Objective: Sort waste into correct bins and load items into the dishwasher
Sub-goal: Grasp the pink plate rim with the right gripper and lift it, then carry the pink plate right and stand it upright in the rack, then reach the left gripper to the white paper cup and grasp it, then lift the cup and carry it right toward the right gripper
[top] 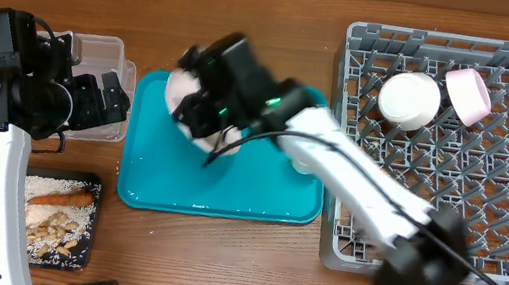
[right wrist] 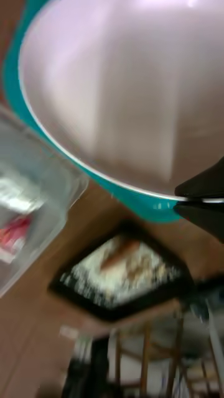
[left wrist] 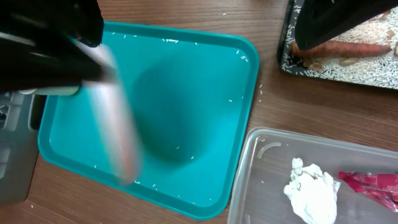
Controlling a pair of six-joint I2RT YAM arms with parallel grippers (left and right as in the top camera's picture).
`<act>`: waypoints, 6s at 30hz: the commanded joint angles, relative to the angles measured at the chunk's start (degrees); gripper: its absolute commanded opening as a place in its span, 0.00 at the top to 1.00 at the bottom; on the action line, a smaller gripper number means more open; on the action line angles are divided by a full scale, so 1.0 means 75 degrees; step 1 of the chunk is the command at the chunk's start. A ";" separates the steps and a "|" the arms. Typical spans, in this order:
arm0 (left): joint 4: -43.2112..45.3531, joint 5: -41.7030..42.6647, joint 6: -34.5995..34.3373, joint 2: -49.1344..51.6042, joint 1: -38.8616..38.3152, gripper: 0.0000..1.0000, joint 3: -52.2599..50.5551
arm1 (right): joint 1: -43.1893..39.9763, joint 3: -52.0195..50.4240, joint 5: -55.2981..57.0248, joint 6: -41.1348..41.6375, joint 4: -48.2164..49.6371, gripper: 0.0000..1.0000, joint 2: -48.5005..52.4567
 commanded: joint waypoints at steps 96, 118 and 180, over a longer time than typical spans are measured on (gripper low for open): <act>0.0012 -0.0015 0.0117 -0.0006 0.0041 0.00 0.0137 | -0.6563 -0.1209 -0.2396 0.0571 -0.2748 0.71 -0.1556; 0.0012 -0.0015 0.0117 -0.0006 0.0041 0.00 0.0137 | -0.8466 0.0029 -0.1209 -0.0067 -0.4290 0.41 -0.3016; 0.2681 0.1903 -0.2804 0.4540 -0.5217 0.96 0.1384 | -0.9017 0.0006 -0.0702 -0.1495 -0.5794 0.09 -0.3302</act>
